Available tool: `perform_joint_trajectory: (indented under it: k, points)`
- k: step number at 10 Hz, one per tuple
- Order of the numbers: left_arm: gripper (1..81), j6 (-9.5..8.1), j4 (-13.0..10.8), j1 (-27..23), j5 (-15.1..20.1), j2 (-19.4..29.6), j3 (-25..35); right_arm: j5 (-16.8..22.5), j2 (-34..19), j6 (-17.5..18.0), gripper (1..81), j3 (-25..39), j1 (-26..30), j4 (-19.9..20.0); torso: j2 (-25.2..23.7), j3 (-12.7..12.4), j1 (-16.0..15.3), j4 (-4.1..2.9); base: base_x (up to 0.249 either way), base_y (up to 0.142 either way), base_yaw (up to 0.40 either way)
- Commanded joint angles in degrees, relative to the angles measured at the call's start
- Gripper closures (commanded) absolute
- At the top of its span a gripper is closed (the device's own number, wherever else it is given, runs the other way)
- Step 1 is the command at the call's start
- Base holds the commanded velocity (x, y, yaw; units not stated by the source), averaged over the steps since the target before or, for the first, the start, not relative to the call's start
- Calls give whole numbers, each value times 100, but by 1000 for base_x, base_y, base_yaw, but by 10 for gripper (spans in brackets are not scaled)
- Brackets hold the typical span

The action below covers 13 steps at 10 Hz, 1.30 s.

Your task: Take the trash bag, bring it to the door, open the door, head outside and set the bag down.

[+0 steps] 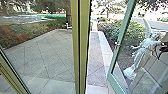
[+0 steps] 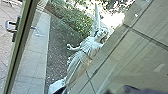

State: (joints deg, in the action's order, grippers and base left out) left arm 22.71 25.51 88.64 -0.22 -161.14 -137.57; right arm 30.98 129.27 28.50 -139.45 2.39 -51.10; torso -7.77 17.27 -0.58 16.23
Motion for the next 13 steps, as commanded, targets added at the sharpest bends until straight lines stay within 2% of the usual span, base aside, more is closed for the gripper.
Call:
perform_joint_trajectory:
  k: [1,4,6,7,9,10,11,12,13]
  points:
    - [811,49,50,-87,497,11,64,382,109,24,10,-152,916,308,0,0,0,0,0,0,0]
    - [811,49,41,-87,497,-7,64,743,691,15,10,-134,828,1331,0,0,0,2,0,0,0]
    - [811,49,41,-87,488,2,64,1060,1095,15,10,-108,714,2359,0,0,0,2,0,0,0]
    - [811,49,32,-87,488,-7,64,1104,1130,6,10,-11,468,2843,0,0,-2,2,0,0,0]
    - [811,58,7,-87,488,-6,64,1381,1025,15,10,646,-191,3490,0,0,-2,2,0,0,0]
    - [811,58,-3,-87,488,-7,64,1916,912,15,10,979,-366,3701,0,0,-2,2,0,0,0]
    - [811,58,-3,-87,470,-16,72,2211,717,15,10,1430,-699,3827,0,0,-2,2,0,0,0]
    - [811,67,-12,-96,444,-42,72,2177,387,24,10,2056,-1139,3861,0,0,-2,2,0,0,0]
    - [811,76,-20,-114,444,-60,64,2088,-74,85,10,2942,-1624,3845,0,0,-2,2,0,0,0]
